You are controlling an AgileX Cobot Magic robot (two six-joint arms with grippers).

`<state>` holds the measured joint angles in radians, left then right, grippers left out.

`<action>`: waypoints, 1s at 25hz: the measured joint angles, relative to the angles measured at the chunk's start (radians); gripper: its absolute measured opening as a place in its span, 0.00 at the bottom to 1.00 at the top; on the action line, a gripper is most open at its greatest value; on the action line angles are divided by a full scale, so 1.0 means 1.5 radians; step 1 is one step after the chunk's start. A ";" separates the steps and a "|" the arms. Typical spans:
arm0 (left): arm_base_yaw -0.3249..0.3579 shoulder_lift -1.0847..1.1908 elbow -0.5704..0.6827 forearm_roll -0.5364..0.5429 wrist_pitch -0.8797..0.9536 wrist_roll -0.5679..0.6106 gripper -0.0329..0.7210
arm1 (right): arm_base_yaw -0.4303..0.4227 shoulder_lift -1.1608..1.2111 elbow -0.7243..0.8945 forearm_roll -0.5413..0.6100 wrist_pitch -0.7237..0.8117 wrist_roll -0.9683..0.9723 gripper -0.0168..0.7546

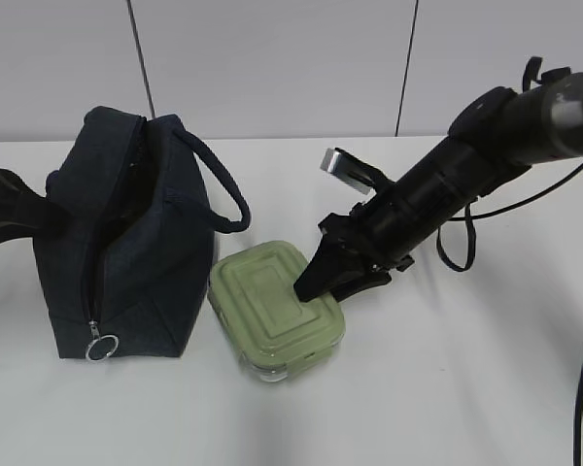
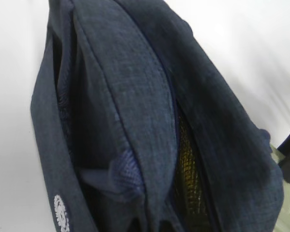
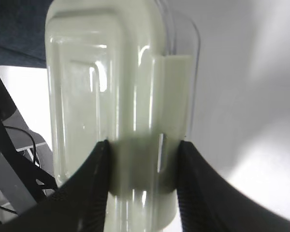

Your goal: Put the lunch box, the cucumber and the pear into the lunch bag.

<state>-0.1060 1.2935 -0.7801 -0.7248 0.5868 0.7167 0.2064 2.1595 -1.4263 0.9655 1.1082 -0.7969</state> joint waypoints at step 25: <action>0.000 0.000 0.000 0.007 -0.001 0.000 0.05 | -0.056 -0.053 -0.333 -0.106 0.072 0.205 0.37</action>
<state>-0.1060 1.2935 -0.7801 -0.7150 0.5851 0.7167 0.1222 2.0802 -1.9256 0.8065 1.2162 -0.4899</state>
